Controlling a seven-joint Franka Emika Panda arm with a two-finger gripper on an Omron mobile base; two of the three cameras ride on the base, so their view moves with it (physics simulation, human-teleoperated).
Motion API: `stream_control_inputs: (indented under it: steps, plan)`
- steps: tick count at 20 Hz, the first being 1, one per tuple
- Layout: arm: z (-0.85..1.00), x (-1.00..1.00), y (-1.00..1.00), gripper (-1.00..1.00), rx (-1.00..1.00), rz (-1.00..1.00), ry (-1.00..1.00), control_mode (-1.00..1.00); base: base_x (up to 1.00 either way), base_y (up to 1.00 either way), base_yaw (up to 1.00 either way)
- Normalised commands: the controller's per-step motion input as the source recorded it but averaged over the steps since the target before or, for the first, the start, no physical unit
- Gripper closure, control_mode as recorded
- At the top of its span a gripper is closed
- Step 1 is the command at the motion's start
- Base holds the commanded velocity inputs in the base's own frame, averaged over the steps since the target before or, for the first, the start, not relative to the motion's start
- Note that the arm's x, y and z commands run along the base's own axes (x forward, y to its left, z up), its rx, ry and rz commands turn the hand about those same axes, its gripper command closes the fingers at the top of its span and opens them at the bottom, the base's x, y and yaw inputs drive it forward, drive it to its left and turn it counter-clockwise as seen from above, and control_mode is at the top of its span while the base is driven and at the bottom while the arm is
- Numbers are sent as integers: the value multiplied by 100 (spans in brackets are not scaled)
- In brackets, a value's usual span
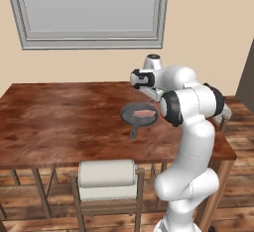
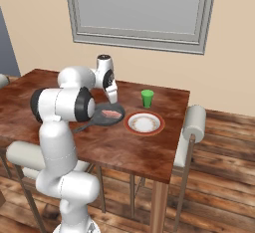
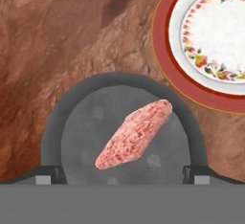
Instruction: Pick up the pan with the steak in it and place it on the dining table. Then place the steak on the plate.
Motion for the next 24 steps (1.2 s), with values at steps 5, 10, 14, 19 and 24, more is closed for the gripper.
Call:
stream_control_inputs:
  steps: [5, 10, 14, 19, 24]
  plan:
    - [-24, -2, -3, -100, 0, 0, 3, -100, 0, 0, 0]
    - [-29, 7, -1, -100, 0, 0, 1, -100, 0, 0, 0]
    - [-31, 9, -3, -100, 0, 0, 3, -100, 0, 0, 0]
    - [-30, 5, -4, -100, 0, 0, 3, -100, 0, 0, 0]
    - [-26, 0, -7, -100, 0, 0, 5, -100, 0, 0, 0]
